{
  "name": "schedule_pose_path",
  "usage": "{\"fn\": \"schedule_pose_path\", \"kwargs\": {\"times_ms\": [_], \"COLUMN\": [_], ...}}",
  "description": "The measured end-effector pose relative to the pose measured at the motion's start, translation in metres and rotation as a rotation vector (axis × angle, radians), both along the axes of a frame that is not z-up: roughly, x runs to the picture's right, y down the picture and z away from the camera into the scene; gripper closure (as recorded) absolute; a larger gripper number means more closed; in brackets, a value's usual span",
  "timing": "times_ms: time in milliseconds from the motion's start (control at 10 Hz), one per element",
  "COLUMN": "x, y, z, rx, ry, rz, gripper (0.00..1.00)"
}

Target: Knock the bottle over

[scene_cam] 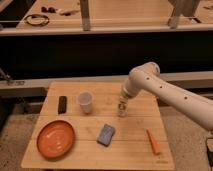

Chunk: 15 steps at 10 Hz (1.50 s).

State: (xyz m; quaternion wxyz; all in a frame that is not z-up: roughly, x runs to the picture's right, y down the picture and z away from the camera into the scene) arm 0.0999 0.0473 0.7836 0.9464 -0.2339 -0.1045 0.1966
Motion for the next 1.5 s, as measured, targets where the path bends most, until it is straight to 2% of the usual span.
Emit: {"fn": "schedule_pose_path", "kwargs": {"times_ms": [200, 1100, 1300, 1500], "x": [0.0002, -0.0005, -0.0012, -0.0013], "y": [-0.0007, -0.0038, -0.0052, -0.0060], "z": [0.0004, 0.0001, -0.0001, 0.0000], "rx": [0.001, 0.007, 0.010, 0.011], "ry": [0.001, 0.002, 0.001, 0.000], "rz": [0.007, 0.032, 0.037, 0.042], "gripper": [0.70, 0.70, 0.63, 0.63]}}
